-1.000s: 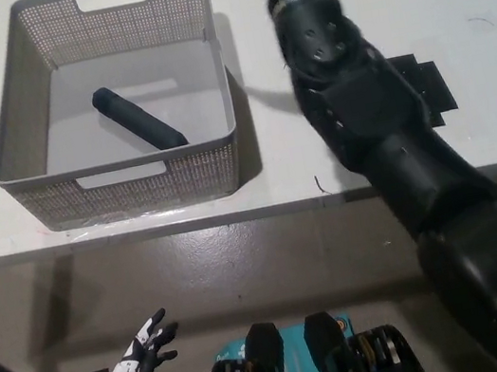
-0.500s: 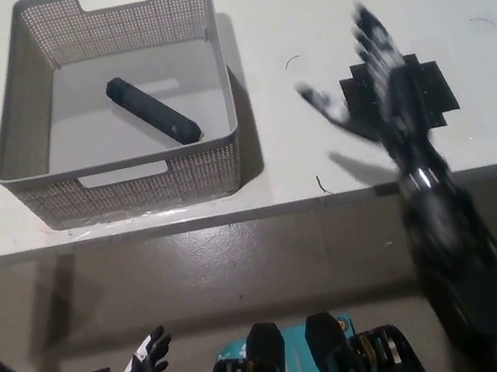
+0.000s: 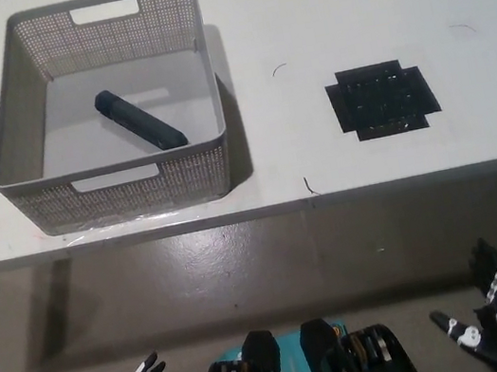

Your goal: Use the right hand to pick up a electric screw driver and put it into a container on the left side

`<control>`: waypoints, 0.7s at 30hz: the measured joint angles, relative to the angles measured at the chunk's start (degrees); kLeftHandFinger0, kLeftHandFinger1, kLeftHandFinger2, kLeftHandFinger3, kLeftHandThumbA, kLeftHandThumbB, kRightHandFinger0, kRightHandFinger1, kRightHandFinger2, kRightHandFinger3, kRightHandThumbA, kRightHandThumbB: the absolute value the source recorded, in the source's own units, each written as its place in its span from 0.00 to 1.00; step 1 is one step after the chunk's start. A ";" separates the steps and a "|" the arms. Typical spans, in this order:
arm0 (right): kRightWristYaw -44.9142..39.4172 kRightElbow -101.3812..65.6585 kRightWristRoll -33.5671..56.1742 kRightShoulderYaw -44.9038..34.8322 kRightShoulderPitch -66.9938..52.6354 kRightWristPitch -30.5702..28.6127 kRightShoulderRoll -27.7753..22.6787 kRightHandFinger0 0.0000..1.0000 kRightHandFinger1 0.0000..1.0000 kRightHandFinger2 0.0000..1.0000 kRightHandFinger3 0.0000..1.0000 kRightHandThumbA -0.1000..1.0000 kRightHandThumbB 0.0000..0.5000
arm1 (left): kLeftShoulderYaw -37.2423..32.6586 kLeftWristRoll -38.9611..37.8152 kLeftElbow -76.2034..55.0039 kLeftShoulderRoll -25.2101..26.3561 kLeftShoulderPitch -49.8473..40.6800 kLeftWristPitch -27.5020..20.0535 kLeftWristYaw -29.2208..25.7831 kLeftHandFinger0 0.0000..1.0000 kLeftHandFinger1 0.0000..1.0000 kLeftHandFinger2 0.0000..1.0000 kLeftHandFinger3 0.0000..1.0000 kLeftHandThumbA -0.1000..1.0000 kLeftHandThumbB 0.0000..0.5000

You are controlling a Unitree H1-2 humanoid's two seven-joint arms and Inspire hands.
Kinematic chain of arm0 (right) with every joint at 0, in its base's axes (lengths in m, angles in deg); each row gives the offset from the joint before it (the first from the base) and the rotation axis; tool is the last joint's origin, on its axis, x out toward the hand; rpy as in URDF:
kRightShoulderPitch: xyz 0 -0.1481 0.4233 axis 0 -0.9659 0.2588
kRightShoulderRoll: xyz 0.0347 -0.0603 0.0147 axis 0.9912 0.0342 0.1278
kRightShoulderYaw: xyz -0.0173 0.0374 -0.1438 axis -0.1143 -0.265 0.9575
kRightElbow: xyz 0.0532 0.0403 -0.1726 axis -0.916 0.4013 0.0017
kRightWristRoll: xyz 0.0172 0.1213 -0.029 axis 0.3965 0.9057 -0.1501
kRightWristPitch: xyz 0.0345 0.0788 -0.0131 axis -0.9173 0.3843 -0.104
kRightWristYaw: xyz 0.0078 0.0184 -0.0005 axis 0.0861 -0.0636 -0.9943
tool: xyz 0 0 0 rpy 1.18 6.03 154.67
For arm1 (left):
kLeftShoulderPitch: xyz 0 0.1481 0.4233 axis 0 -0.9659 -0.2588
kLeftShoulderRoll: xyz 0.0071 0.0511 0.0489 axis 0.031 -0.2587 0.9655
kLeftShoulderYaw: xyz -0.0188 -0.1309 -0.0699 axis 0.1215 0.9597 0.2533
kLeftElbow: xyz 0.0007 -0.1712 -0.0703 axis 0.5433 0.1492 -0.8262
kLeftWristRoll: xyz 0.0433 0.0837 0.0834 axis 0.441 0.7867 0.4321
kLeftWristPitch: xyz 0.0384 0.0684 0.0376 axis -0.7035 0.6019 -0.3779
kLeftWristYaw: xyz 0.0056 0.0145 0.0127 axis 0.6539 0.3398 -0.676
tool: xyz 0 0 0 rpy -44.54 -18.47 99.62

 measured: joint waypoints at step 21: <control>-4.54 12.48 0.52 -1.65 4.25 -5.71 0.83 0.97 1.00 1.00 1.00 0.89 0.55 | 2.50 0.62 1.71 -1.08 3.15 -0.84 -2.20 1.00 1.00 1.00 1.00 1.00 0.45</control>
